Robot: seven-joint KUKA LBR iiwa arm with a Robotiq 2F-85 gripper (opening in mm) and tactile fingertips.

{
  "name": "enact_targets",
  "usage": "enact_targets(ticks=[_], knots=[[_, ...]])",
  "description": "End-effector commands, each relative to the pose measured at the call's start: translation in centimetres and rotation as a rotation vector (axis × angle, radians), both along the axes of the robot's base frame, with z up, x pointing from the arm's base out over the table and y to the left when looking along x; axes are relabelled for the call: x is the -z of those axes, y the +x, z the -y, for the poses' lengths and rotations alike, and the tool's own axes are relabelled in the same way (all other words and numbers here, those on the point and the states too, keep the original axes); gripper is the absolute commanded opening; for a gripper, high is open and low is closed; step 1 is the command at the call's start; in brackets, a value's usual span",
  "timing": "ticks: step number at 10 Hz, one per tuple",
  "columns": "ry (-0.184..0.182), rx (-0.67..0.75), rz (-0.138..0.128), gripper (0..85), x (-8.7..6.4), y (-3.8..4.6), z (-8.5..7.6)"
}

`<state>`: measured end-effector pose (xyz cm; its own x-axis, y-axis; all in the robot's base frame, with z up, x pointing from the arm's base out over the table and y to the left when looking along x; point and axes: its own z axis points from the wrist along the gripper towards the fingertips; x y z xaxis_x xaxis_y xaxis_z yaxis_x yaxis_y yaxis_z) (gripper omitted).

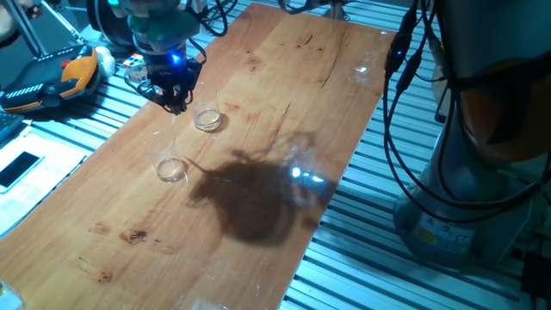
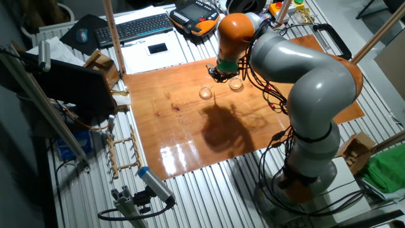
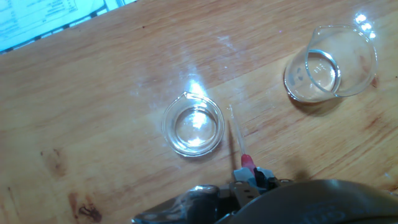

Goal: Transfer liquid using a dropper

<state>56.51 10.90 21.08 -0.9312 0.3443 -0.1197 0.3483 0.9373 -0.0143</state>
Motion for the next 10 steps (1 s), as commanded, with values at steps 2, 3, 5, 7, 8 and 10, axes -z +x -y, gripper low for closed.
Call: enact_targets(ticks=[2, 3, 5, 7, 8, 10], knots=[[0.002, 0.016, 0.004, 1.0, 0.5, 0.23, 0.0], [0.011, 0.031, 0.005, 1.0, 0.1, 0.25, 0.5], [-0.003, 0.057, 0.002, 1.0, -1.8, 0.36, 2.2], [0.020, 0.095, 0.008, 1.0, -3.2, 0.41, 4.5], [0.028, 0.103, 0.005, 1.0, -3.7, 0.43, 5.5], [0.036, 0.125, -0.008, 1.0, -4.5, 0.31, 7.5]])
